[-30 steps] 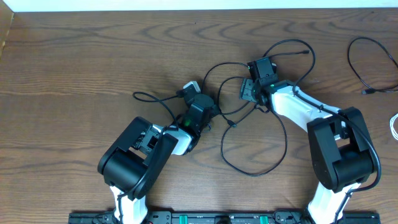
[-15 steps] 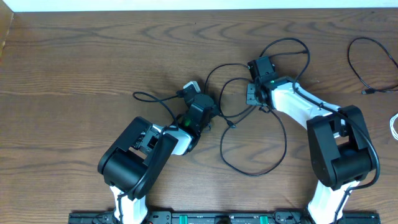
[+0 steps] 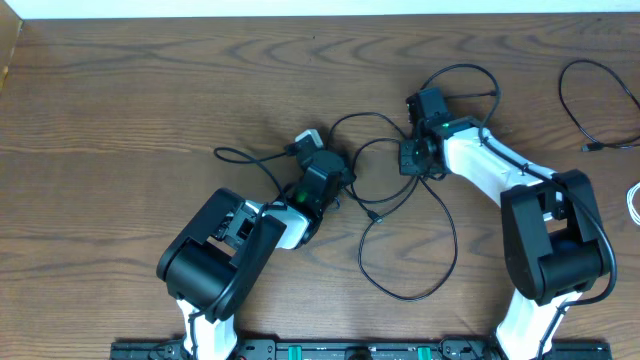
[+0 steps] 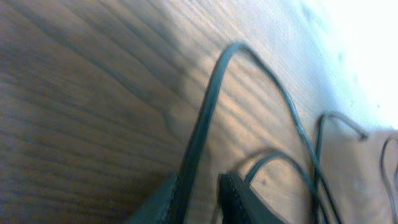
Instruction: Untangle cables
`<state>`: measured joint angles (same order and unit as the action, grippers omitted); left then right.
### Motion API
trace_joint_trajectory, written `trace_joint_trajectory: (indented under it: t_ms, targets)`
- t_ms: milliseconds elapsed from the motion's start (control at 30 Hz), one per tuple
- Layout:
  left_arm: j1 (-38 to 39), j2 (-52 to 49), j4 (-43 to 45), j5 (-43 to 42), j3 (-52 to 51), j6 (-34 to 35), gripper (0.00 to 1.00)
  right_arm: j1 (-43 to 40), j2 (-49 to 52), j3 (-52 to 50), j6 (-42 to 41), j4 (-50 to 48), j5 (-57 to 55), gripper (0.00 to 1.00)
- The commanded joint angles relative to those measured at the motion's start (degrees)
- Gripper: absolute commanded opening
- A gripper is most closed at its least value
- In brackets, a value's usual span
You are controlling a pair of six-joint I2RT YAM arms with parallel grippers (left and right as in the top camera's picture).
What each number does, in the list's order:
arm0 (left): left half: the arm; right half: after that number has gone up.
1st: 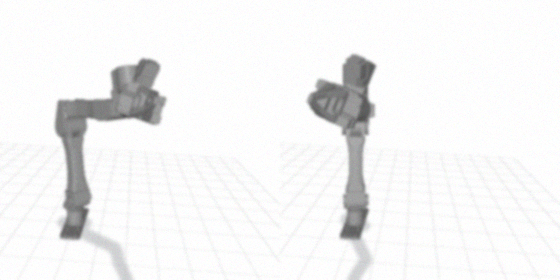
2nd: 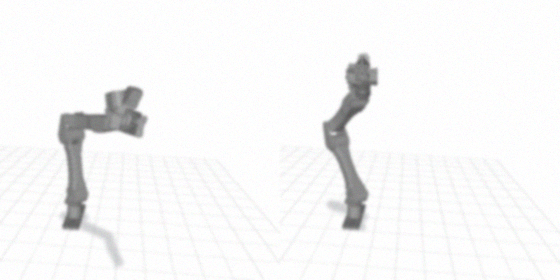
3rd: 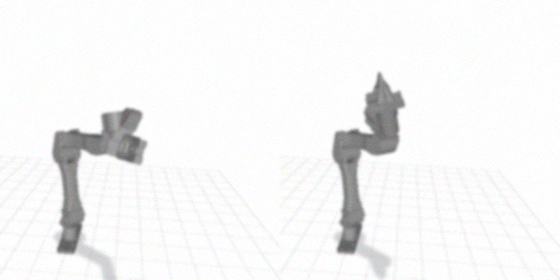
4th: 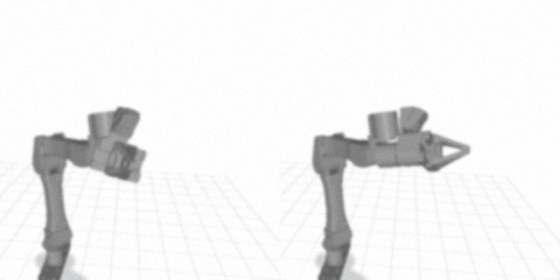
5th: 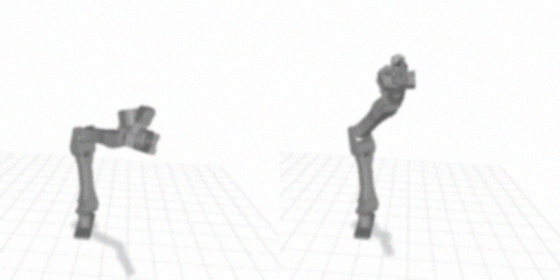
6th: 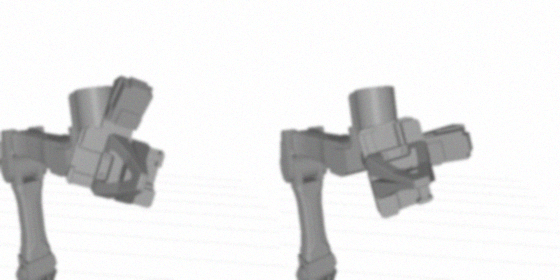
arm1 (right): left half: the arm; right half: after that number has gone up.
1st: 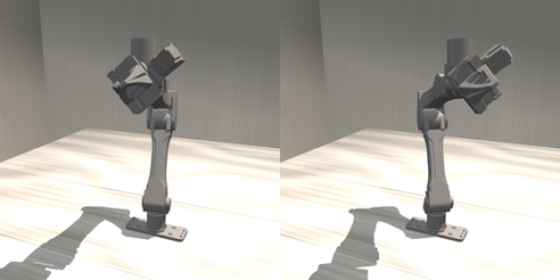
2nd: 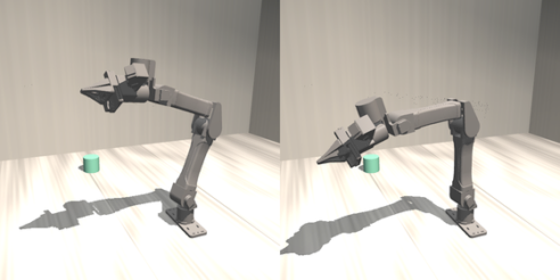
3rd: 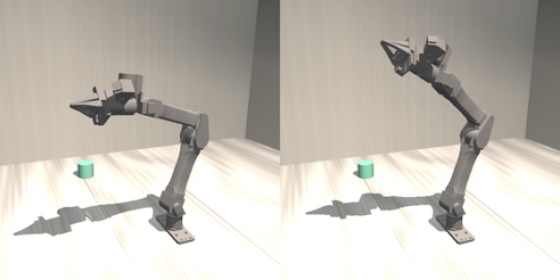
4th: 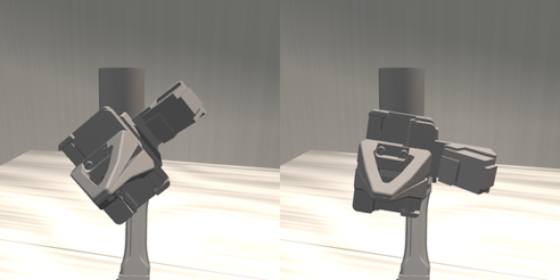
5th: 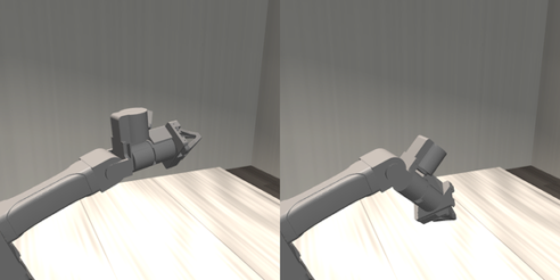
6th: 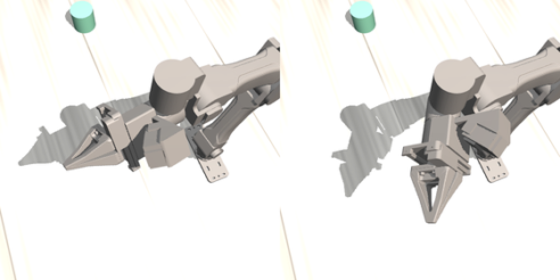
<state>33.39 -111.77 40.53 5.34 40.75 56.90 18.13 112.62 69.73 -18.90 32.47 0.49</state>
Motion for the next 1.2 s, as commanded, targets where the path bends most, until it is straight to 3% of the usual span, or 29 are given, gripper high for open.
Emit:
trace_joint_trajectory:
  t_ms: [0,100,267,600,900,1067,1167]
  targets:
    - [-0.2,-2.5,-3.5,1.3,-2.3,-0.2,0.38,-2.6,2.3,-2.3,5.0,1.7,8.9,0.01]
    - [-0.2,-2.5,-3.5,1.4,-2.3,-0.2,0.65,-6.0,-2.3,-0.7,9.4,1.6,13.7,0.01]
    - [-0.3,-2.5,-3.5,1.4,-2.3,-0.2,0.84,-13.4,-14.2,1.9,16.4,1.6,23.4,0.01]
    - [-0.3,-2.5,-3.4,1.4,-2.3,-0.2,0.88,-18.9,-29.0,1.9,17.7,1.7,24.7,0.01]
    - [-0.3,-2.5,-3.4,1.4,-2.3,-0.2,0.88,-18.3,-27.1,1.4,14.2,12.0,26.3,0.01]
    - [-0.3,-2.5,-3.4,1.4,-2.3,-0.2,0.88,-18.5,-26.3,1.4,14.2,8.8,38.2,0.01]
    - [-0.3,-2.5,-3.4,1.4,-2.3,-0.2,0.88,-18.6,-26.2,1.4,11.5,4.0,38.3,0.01]
